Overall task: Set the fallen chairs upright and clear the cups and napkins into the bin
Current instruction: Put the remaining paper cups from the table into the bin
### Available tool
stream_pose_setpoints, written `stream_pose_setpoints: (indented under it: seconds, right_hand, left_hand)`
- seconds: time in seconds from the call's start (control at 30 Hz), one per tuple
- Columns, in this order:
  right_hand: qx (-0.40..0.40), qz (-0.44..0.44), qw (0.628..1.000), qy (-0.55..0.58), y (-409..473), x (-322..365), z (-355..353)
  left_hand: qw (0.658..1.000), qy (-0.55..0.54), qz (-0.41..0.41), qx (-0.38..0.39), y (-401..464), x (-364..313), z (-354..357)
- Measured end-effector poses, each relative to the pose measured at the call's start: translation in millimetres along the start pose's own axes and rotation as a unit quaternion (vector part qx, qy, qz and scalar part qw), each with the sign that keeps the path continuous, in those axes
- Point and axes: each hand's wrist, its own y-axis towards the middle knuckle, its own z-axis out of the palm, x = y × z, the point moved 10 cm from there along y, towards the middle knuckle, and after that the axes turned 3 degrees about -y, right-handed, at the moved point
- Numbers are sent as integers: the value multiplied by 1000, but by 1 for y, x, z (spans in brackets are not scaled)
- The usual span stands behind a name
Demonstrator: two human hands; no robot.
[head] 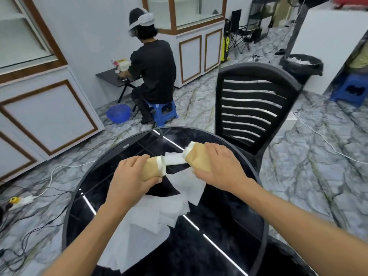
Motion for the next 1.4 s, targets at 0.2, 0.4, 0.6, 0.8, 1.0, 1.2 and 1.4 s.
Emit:
stream_pose_setpoints:
  seconds: [0.2, 0.4, 0.6, 0.8, 1.0, 1.2, 1.4]
  right_hand:
    - [-3, 33, 999, 37, -67, -41, -40]
    - [15, 64, 997, 47, -145, -93, -59]
    - [41, 85, 994, 57, -210, -134, -64]
    - [73, 113, 988, 75, -268, -168, -48]
    - [116, 151, 978, 81, -323, -197, -12]
    - [152, 182, 967, 94, -365, -213, 38]
    - [194, 192, 957, 93, -394, -213, 89]
  left_hand:
    - [1000, 9, -13, 0, -39, -36, -10]
    - [1000, -8, -21, 3, -87, -78, 3]
    - [999, -40, 0, 33, -136, -125, 34]
    - [992, -59, 55, 92, -181, -203, 88]
    - [983, -56, 136, 106, -223, -267, 130]
    - [973, -43, 193, 122, -255, -282, 173]
    - [968, -12, 142, 205, -286, -230, 253]
